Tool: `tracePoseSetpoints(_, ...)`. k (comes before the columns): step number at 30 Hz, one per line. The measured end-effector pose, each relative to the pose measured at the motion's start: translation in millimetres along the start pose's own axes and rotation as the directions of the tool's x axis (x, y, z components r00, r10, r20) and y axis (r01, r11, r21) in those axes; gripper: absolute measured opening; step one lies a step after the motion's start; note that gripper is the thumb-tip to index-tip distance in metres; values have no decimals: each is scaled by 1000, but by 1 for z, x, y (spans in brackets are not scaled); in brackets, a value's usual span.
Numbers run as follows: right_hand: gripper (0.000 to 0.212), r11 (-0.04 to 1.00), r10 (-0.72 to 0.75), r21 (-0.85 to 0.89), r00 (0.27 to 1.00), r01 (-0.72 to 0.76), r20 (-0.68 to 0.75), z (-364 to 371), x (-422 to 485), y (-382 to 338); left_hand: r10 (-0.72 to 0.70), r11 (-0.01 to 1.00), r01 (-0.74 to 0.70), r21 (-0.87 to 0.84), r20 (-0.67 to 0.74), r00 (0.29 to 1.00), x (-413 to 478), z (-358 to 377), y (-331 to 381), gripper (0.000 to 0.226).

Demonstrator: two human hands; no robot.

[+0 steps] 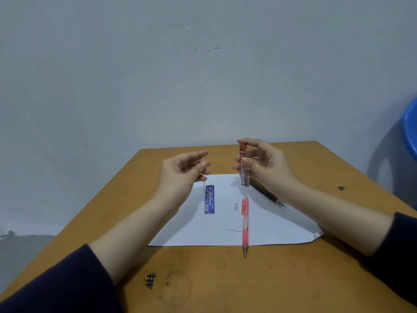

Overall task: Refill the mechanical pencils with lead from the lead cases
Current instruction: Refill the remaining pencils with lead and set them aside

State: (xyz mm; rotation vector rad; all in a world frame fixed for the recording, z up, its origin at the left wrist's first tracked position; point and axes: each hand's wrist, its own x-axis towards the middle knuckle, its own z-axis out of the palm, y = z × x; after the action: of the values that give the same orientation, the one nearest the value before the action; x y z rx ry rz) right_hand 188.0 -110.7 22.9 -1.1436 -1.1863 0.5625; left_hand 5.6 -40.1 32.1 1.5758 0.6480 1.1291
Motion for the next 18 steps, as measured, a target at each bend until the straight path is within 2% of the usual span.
tracePoseSetpoints(4, 34, 997, 37, 64, 999, -38, 13, 8, 2, -1, 14, 999, -13, 35, -9, 1000, 2, -2, 0, 23)
tracePoseSetpoints(7, 33, 999, 33, 21, 999, -33, -11, 12, 5, -1, 26, 999, -26, 47, -1, 1000, 2, -2, -1, 23)
tracePoseSetpoints(11, 29, 992, 116, 57, 993, -116, 3, 17, 8, 5, 31, 998, -30, 54, -4, 1000, 2, -3, -2, 23)
tracePoseSetpoints(18, 29, 931, 346, -169, 931, -324, 116, 21, 10, 15, 46, 996, -46, 75, 0, 999, 2, -3, -2, 23)
